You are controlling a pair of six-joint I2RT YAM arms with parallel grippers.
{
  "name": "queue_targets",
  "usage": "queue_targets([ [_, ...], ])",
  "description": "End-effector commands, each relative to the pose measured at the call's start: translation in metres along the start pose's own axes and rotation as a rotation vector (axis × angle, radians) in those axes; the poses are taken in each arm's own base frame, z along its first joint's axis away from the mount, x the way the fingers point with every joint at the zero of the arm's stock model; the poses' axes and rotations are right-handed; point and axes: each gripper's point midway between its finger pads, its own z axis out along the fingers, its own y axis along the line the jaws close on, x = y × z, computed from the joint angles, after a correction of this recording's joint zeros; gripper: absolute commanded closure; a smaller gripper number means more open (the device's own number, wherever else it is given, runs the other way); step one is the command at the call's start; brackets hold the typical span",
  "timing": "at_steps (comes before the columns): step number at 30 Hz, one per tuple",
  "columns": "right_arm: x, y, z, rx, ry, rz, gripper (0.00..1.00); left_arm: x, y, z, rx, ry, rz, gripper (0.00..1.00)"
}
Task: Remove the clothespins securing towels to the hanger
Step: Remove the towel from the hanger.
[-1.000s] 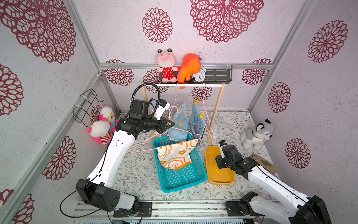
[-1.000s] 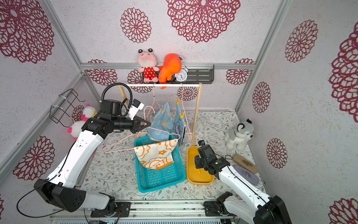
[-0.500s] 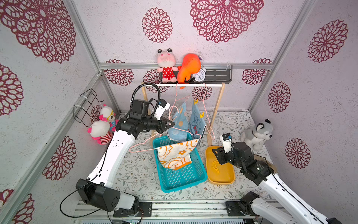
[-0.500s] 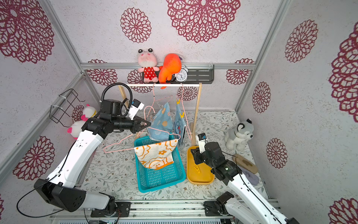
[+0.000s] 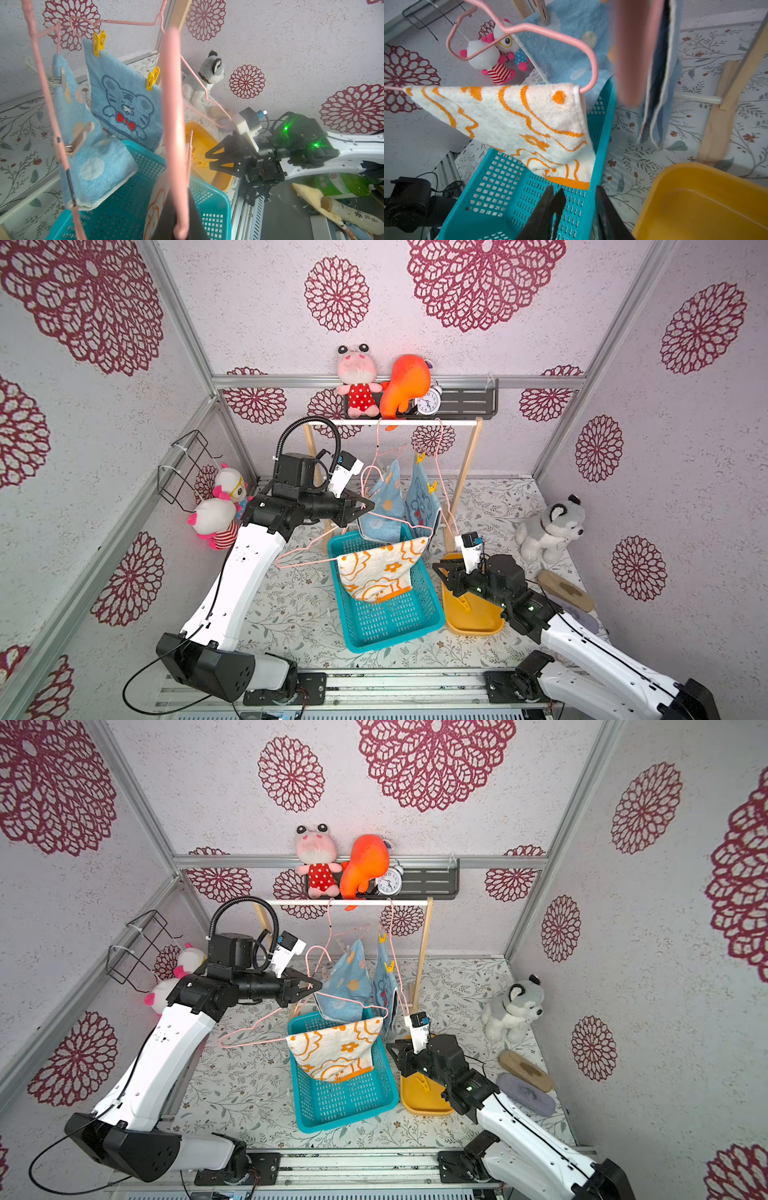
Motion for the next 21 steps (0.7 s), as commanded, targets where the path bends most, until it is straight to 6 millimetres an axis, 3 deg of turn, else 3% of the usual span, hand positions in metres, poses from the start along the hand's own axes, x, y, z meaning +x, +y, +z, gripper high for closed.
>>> queue_targets([
  [1, -0.04, 0.028, 0.003, -0.123, -0.143, 0.02, 0.66, -0.016, -0.015, -0.012, 0.03, -0.055, 0.05, 1.0],
  [12, -0.048, 0.033, 0.031, -0.156, -0.137, 0.003, 0.69, -0.019, -0.022, -0.016, 0.046, -0.069, 0.061, 1.0],
  [21, -0.044, 0.038, 0.029, -0.153, -0.122, -0.014, 0.92, -0.015, -0.015, -0.01, 0.032, -0.054, 0.046, 1.0],
])
